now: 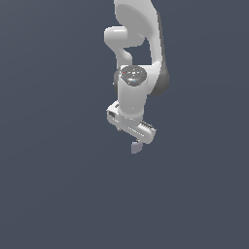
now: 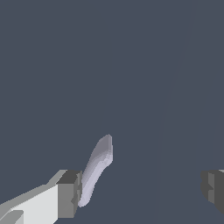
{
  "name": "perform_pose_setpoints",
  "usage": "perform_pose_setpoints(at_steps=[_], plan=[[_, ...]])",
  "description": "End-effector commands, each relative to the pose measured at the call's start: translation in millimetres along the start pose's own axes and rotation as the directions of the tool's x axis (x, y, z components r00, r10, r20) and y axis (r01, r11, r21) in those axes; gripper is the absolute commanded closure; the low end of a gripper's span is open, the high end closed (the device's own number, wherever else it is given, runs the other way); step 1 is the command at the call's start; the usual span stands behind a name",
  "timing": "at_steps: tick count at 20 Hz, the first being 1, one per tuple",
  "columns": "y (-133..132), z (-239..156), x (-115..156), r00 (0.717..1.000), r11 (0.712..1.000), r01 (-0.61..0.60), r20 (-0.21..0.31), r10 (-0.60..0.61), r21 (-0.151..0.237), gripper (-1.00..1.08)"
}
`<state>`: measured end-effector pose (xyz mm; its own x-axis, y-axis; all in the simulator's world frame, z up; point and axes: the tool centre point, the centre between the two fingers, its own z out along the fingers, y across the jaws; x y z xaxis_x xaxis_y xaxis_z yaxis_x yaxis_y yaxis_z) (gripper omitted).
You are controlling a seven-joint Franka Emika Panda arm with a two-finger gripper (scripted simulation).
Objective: Pick up the object and move it to a goal position.
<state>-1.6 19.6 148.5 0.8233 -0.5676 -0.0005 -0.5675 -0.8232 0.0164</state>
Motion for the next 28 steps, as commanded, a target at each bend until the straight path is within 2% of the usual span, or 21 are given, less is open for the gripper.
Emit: perform_pose_setpoints(at_steps=[1,8,16,22,28], plan=[[-5,2,-2,0.998,0.998,-0.063,0.000,0.063,0.002,-0.92],[-18,7,-9,0.973,0.973,-0.231,0.002,0.231,0.007,-0.92],[-31,13,-17,0.918,0.918,-0.397,0.005,0.397,0.012,-0.92],[-37,15,-20,0.882,0.882,-0.471,0.007,0.471,0.014,-0.92],[-39,16,-22,0.864,0.864,-0.504,0.008,0.504,0.014,-0.92]])
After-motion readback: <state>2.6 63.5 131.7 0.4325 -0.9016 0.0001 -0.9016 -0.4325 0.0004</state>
